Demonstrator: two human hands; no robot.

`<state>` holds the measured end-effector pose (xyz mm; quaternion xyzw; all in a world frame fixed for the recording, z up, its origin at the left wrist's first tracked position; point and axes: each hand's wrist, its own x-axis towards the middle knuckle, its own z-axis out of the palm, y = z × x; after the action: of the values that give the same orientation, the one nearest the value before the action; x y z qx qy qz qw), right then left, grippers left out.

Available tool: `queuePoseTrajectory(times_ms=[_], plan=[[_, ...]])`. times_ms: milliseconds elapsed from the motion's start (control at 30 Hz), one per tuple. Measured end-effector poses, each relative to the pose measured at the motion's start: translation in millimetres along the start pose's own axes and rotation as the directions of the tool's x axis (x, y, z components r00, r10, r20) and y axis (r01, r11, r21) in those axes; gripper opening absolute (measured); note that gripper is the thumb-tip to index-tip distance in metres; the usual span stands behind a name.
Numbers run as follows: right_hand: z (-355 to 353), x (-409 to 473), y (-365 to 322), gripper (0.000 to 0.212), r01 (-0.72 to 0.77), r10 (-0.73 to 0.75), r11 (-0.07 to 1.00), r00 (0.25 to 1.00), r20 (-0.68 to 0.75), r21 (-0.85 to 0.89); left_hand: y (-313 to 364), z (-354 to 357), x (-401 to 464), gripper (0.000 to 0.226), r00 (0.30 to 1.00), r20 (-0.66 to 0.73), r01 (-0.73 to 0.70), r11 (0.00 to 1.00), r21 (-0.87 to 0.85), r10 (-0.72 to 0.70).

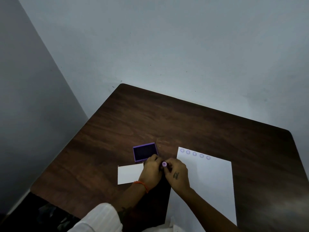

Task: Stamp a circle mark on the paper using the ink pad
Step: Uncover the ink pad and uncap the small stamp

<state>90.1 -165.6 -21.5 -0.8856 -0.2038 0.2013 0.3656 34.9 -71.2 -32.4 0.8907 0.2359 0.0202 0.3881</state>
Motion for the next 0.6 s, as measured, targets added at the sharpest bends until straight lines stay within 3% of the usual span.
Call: queuePoseTrajectory(times_ms=[167,267,333,400,600], plan=[[-13,6,1,0.011,-0.043,0.032,0.966,0.998,0.05,0.254,2,-9,-2,0.02,0.997,-0.069,0.009,0.981,-0.192,-0.023],[-22,6,-2,0.009,-0.305,0.215,0.794,0.95,0.227,0.526,4,-17,-6,0.026,0.997,-0.047,0.048,0.941,-0.335,-0.067],[-27,4,-5,0.012,-0.417,0.259,0.656,0.907,0.331,0.629,6,-23,-9,0.033,0.995,-0.021,0.079,0.911,-0.404,-0.096],[-31,0,-7,0.012,-0.432,0.245,0.599,0.9,0.359,0.674,8,-29,-11,0.035,0.995,-0.008,0.09,0.896,-0.434,-0.103],[-33,-5,-9,0.01,-0.417,0.22,0.582,0.907,0.359,0.698,15,-36,-17,0.024,0.996,-0.035,0.056,0.881,-0.47,-0.082]])
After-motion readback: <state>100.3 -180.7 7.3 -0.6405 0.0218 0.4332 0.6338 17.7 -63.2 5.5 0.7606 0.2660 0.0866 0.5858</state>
